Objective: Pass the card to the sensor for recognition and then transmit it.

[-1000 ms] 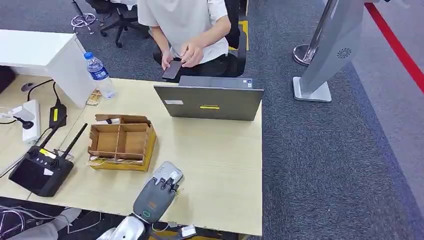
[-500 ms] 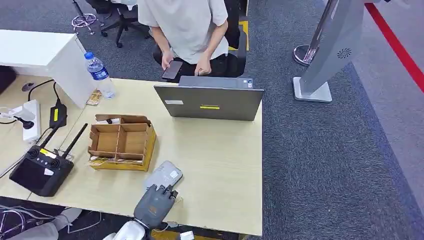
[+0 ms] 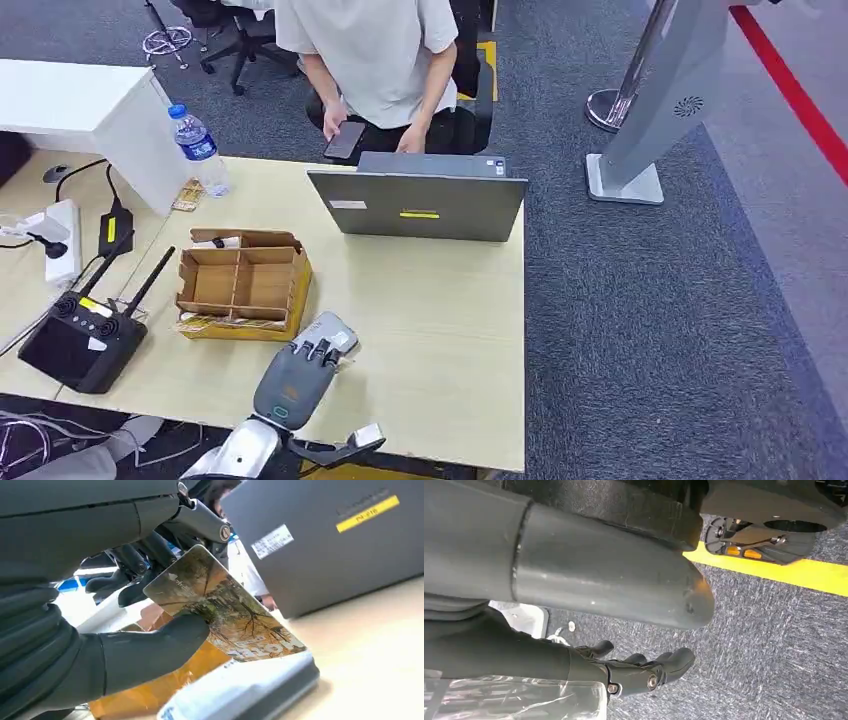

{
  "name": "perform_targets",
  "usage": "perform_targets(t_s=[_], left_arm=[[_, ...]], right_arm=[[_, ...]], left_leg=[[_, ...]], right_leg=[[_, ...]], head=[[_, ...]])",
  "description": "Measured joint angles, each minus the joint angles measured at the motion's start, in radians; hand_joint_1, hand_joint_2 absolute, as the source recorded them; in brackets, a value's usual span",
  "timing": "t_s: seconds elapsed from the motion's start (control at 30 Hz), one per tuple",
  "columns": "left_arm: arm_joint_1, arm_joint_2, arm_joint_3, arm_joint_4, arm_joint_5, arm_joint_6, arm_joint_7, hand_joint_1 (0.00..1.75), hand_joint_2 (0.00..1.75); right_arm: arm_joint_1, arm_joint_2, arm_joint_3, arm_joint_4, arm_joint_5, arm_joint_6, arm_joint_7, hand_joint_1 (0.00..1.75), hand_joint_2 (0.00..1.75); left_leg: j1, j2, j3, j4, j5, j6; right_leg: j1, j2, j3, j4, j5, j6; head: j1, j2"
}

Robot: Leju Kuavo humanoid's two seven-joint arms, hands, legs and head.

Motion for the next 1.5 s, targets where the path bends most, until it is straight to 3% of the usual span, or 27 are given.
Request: perform_targets(t_s=[0.57, 0.9, 1.17, 1.5], left_arm=[[0.013, 0.000, 0.022, -0.024, 0.000, 0.002, -0.002, 1.75, 1.75], [0.038, -0.002, 0.086, -0.030, 0.002, -0.008, -0.003, 1.75, 1.75], [0.044, -0.015, 0.122, -0.008, 0.000, -0.024, 0.033, 1.75, 1.75], [0.046, -0.023, 0.138, 0.008, 0.000, -0.024, 0.035, 1.75, 1.75]], right_arm=[[0.000, 0.000, 0.000, 0.000, 0.000, 0.000, -0.001, 0.00, 0.00], [0.000, 0.000, 0.000, 0.000, 0.005, 0.000, -0.001, 0.00, 0.00], [0.000, 0.000, 0.000, 0.000, 0.016, 0.003, 0.002, 0.00, 0.00], [0.000, 0.000, 0.000, 0.000, 0.016, 0.003, 0.002, 0.00, 0.00]], left_leg=[[0.000, 0.000, 0.000, 0.000, 0.000, 0.000], [0.000, 0.000, 0.000, 0.000, 0.000, 0.000], [0.000, 0.000, 0.000, 0.000, 0.000, 0.000], [0.000, 0.000, 0.000, 0.000, 0.000, 0.000]], right_leg=[[0.000, 0.000, 0.000, 0.000, 0.000, 0.000], [0.000, 0.000, 0.000, 0.000, 0.000, 0.000], [0.000, 0.000, 0.000, 0.000, 0.000, 0.000], [0.000, 0.000, 0.000, 0.000, 0.000, 0.000]], head=[[0.000, 0.000], [0.000, 0.000], [0.000, 0.000], [0.000, 0.000]])
